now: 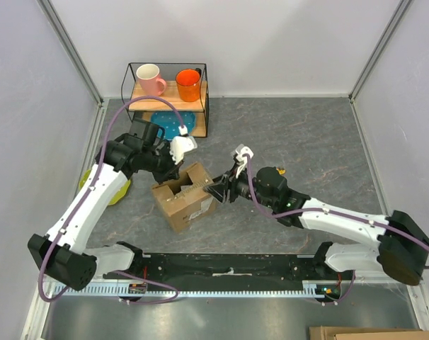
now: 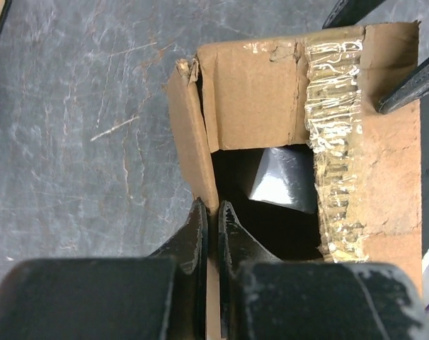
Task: Unpack the express box
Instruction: Open the express box at the center of the board.
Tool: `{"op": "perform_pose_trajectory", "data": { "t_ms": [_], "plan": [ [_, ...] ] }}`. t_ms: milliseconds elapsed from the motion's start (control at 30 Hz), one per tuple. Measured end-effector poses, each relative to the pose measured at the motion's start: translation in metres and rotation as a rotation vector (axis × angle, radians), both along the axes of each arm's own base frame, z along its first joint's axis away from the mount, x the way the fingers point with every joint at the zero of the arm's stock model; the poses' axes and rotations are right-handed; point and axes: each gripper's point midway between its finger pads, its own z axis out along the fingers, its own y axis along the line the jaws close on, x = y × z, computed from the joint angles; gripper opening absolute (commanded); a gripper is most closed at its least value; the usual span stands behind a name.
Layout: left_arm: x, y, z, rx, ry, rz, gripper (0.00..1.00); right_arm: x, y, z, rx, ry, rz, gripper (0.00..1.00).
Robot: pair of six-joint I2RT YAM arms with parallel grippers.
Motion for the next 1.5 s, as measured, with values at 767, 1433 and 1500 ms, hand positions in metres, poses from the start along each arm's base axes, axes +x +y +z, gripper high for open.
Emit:
{"op": "perform_pose_trajectory", "data": {
  "t_ms": [767,1433,1500],
  "plan": [
    [-0.082,-0.025,0.013,0.042,-0.215,-0.425,0.02,-0.129,-0.014,0.052,-0.097,-0.352,0.487,0.76],
    [-0.093,-0.026,0.026,0.030,-0.356,-0.448,0.02,-0.135,0.020,0.023,-0.229,-0.401,0.602,0.79],
    [-0.096,-0.025,0.023,0.030,-0.346,-0.450,0.02,-0.135,0.021,0.021,-0.232,-0.399,0.605,0.79]
  ]
}}
